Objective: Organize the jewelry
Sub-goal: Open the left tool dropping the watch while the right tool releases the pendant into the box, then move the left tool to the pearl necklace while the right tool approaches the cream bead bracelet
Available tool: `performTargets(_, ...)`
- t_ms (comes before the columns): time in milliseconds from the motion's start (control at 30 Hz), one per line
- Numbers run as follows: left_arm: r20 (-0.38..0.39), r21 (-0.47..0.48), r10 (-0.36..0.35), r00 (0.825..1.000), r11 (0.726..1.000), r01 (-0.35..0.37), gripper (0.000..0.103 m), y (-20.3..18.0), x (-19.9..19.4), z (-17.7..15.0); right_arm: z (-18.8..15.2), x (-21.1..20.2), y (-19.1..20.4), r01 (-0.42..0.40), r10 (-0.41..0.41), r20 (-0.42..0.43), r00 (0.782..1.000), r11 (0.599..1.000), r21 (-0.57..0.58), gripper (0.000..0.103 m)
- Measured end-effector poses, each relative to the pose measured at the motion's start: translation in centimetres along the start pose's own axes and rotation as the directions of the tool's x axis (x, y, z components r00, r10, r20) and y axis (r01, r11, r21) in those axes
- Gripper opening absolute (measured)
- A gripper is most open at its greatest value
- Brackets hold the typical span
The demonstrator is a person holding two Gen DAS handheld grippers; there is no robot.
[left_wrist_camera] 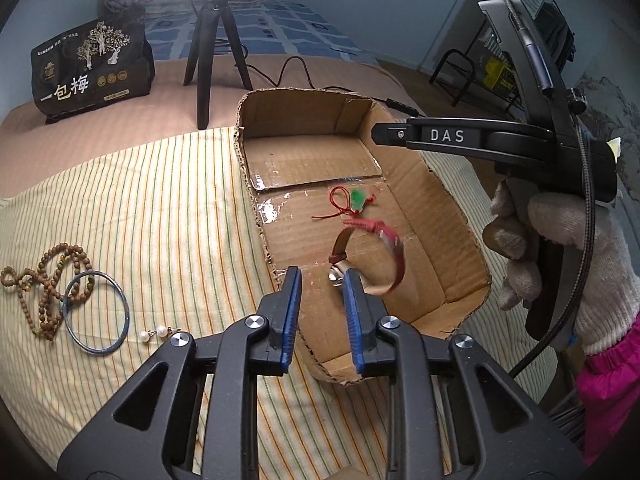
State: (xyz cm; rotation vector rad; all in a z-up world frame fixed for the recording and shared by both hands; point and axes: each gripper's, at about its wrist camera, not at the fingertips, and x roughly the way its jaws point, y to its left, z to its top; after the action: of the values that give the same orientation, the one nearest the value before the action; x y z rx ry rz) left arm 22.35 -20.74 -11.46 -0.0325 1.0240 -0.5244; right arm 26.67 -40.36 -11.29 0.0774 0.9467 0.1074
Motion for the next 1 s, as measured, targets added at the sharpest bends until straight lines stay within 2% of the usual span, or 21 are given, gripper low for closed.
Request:
performTargets(533,0.065,0.006,0.030,0.997,1.000,-0.031,0.020,1.1,-3.7,-0.9,-0.6,-2.8,1.1,0.011,-0.009,0.050,0.999,1.000,-0.024,0.028)
performTargets(600,0.076,0.013,0.036,0.996,0.999,-0.037,0.020,1.4,-4.4,-1.1,-0.9,-3.4,1.4,0.005,-0.004,0.059,0.998,1.000,-0.026,0.031)
performTargets(667,0.083,0.013,0.042,0.996,0.999,-0.043,0.020,1.9,-5.0,-1.3,-1.1,-4.2,1.8,0.005,-0.002,0.075,0.997,0.999,-0.033,0.041)
performTargets(700,0.086,0.009,0.043,0.995,0.999,-0.044,0.020,2.2,-5.4,-1.5,-1.2,-4.5,2.1,0.006,-0.003,0.083,0.997,0.999,-0.037,0.043)
performTargets(867,0.099,0.000,0.064,0.993,0.998,-0.064,0.021,4.0,-7.3,-2.5,-2.1,-6.3,3.5,-0.023,0.029,0.116,0.993,0.998,-0.055,0.044)
performTargets(900,0.104,-0.001,0.075,0.992,0.997,-0.076,0.022,4.4,-7.8,-2.7,-2.3,-6.7,3.8,-0.034,0.041,0.120,0.992,0.998,-0.057,0.044)
performTargets(1000,0.121,-0.020,0.096,0.988,0.995,-0.094,0.042,6.0,-9.3,-3.5,-2.9,-7.5,5.1,-0.050,0.060,0.131,0.990,0.995,-0.081,0.045)
